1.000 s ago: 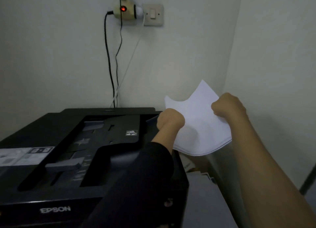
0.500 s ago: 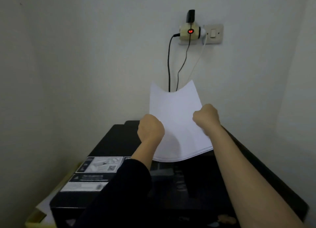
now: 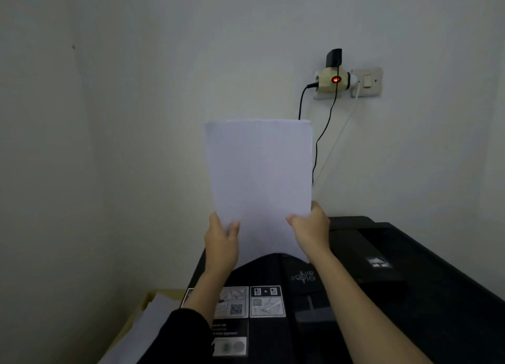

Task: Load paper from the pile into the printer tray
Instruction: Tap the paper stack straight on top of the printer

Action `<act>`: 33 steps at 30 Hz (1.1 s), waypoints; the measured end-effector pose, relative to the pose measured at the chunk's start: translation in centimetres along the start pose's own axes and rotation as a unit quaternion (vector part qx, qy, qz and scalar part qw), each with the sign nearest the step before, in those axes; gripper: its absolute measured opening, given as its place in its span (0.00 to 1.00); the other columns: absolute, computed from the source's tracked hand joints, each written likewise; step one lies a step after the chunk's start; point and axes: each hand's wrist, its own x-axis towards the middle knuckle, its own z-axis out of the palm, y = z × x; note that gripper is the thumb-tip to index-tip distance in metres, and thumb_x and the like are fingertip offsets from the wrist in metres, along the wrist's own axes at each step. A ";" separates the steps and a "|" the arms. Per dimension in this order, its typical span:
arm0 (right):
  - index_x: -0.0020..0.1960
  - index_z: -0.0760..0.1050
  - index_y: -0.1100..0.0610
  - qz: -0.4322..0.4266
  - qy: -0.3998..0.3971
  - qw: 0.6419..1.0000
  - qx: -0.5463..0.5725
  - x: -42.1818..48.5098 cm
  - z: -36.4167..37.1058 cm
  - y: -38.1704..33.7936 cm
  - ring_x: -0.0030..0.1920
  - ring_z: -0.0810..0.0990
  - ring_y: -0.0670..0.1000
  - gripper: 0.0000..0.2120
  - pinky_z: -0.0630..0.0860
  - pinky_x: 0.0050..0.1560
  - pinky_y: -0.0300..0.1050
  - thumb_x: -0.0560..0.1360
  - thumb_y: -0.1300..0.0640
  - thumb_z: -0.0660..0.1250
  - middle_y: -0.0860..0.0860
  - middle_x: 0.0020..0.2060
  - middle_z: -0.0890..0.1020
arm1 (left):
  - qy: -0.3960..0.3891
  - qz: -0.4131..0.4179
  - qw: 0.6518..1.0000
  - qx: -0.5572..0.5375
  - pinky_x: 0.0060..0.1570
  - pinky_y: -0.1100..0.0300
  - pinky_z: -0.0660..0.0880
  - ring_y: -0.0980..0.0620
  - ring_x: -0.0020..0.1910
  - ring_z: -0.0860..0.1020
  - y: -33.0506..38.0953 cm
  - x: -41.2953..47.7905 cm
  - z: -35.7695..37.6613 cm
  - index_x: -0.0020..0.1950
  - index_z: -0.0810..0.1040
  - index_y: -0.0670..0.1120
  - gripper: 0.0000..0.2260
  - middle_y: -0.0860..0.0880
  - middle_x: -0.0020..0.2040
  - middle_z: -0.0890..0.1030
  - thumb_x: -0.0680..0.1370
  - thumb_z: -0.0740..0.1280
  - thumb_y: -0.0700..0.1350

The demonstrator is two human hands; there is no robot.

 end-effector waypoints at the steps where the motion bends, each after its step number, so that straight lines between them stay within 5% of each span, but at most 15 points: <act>1: 0.58 0.76 0.63 0.008 0.009 1.000 0.015 0.0 0.0 -0.1 0.42 0.77 0.49 0.13 0.73 0.41 0.38 0.73 0.66 0.67 0.53 0.46 0.78 | -0.002 0.003 1.000 -0.016 0.52 0.62 0.67 0.46 0.56 0.76 -0.2 0.0 -0.1 0.59 0.70 0.38 0.11 0.44 0.56 0.77 0.80 0.63 0.42; 4: 0.59 0.77 0.63 0.011 0.031 0.998 0.050 0.4 -0.4 -0.3 0.47 0.77 0.50 0.17 0.70 0.48 0.39 0.72 0.61 0.72 0.53 0.47 0.79 | 0.015 -0.009 0.998 -0.059 0.52 0.60 0.69 0.44 0.56 0.77 0.2 0.6 -0.6 0.55 0.73 0.39 0.10 0.41 0.56 0.79 0.79 0.64 0.46; 8: 0.58 0.78 0.63 0.011 0.019 0.999 0.028 0.9 -0.8 0.0 0.47 0.78 0.51 0.16 0.73 0.49 0.42 0.72 0.59 0.72 0.57 0.52 0.83 | 0.012 0.005 0.996 -0.093 0.66 0.53 0.70 0.50 0.65 0.72 1.4 1.7 -1.2 0.69 0.68 0.44 0.20 0.48 0.63 0.75 0.79 0.65 0.47; 12: 0.57 0.78 0.65 -0.005 0.012 1.000 0.008 1.1 -0.8 -0.1 0.46 0.77 0.51 0.14 0.72 0.46 0.41 0.74 0.60 0.70 0.59 0.53 0.83 | 0.004 0.039 0.996 -0.084 0.52 0.63 0.71 0.52 0.53 0.77 2.2 2.4 -0.6 0.62 0.76 0.41 0.12 0.45 0.56 0.81 0.79 0.64 0.41; 18: 0.59 0.78 0.65 -0.027 0.031 0.998 0.044 0.7 -0.2 -0.3 0.48 0.79 0.51 0.13 0.74 0.51 0.42 0.74 0.64 0.68 0.59 0.54 0.83 | 0.024 0.050 0.992 -0.114 0.55 0.64 0.68 0.53 0.56 0.75 3.7 2.3 0.1 0.65 0.71 0.40 0.13 0.51 0.56 0.75 0.81 0.61 0.40; 26: 0.54 0.80 0.66 -0.020 0.004 0.998 0.063 1.1 0.7 -1.9 0.39 0.78 0.50 0.12 0.70 0.32 0.32 0.72 0.62 0.72 0.53 0.42 0.80 | 0.089 0.056 0.989 -0.100 0.50 0.60 0.70 0.50 0.49 0.76 3.7 2.9 -0.5 0.57 0.74 0.39 0.11 0.45 0.53 0.79 0.80 0.62 0.44; 31: 0.60 0.76 0.60 -0.050 0.008 0.995 0.088 1.5 0.9 -2.3 0.48 0.79 0.51 0.17 0.74 0.45 0.38 0.73 0.58 0.72 0.52 0.48 0.80 | 0.092 0.071 0.988 -0.102 0.43 0.59 0.68 0.52 0.40 0.73 4.1 3.9 -1.4 0.44 0.72 0.43 0.10 0.49 0.41 0.75 0.79 0.64 0.49; 33: 0.63 0.72 0.58 -0.069 0.016 0.994 0.087 1.6 0.8 -2.2 0.50 0.78 0.50 0.18 0.74 0.51 0.42 0.74 0.58 0.70 0.50 0.51 0.79 | 0.080 0.078 0.988 -0.107 0.45 0.63 0.67 0.53 0.45 0.74 5.1 4.0 -1.8 0.53 0.74 0.40 0.10 0.50 0.46 0.75 0.80 0.63 0.46</act>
